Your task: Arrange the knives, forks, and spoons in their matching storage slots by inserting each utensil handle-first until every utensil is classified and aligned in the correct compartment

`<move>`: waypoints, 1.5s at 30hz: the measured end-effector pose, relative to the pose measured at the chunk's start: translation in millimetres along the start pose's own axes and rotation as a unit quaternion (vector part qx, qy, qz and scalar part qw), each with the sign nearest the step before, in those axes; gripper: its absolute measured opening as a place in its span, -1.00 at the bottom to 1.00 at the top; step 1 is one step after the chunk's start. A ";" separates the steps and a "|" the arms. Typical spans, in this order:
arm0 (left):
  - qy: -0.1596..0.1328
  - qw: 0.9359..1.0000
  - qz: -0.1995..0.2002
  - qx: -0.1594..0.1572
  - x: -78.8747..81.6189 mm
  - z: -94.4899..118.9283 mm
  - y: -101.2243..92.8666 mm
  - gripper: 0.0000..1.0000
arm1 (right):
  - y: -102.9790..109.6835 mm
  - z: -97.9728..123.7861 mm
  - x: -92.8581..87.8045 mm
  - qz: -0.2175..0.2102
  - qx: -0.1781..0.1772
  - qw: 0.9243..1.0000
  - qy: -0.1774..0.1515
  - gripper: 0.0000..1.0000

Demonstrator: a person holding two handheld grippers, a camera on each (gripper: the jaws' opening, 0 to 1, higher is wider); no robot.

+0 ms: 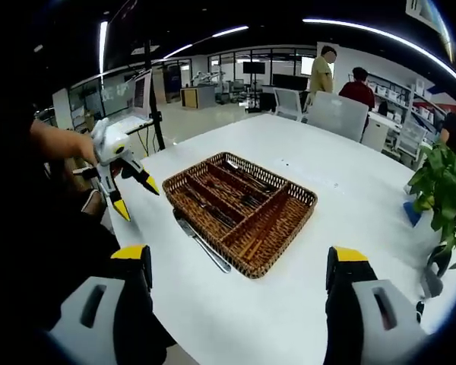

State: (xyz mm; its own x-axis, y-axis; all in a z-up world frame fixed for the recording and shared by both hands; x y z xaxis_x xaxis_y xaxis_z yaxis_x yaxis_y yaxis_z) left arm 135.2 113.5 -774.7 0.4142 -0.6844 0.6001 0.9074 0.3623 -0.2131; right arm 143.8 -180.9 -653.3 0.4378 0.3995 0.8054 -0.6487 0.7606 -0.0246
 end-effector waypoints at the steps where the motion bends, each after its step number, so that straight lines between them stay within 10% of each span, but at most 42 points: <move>1: -0.002 1.000 -0.002 0.001 -0.1 -10.2 4.1 0.29 | 0.6 1.6 -1.2 0.000 0.002 1.000 0.001 0.88; 10: -0.001 1.000 -0.012 -0.010 2.8 -54.8 10.5 0.43 | -5.5 19.5 -19.0 -0.019 -0.017 1.000 0.010 0.87; 23: 0.025 0.997 -0.070 -0.007 1.3 -65.8 5.7 0.61 | -9.7 25.7 -27.7 -0.031 -0.025 0.999 0.014 0.86; 28: 0.039 0.997 -0.069 -0.020 -0.9 -62.8 -1.1 0.26 | -9.7 24.2 -24.5 -0.028 -0.024 0.999 0.011 0.86; 40: 0.041 0.994 -0.102 0.012 2.2 -57.1 16.6 0.10 | -5.9 24.6 -27.3 -0.025 -0.020 0.999 0.012 0.85; 45: 0.082 0.974 -0.213 0.015 2.9 -59.2 25.9 -0.15 | -6.4 27.2 -28.4 -0.025 -0.021 0.999 0.014 0.85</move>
State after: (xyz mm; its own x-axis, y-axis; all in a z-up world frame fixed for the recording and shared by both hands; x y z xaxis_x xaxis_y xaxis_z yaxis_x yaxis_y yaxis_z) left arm 164.2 83.5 -824.1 0.0090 -0.8669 0.4984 0.9979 0.0400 0.0515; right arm 118.5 -211.0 -659.9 0.4864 0.3738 0.7897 -0.5989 0.8007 -0.0101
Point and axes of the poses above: the point that each gripper's makers call its tool centre point, and the gripper's own axes: z roughly backward along the fingers, y roughly to its left, x roughly out of its top, the point moved 5 cm from there along z, roughly backward along the fingers, and after that the axes turned 3 degrees about -x, right-handed, at the moved point
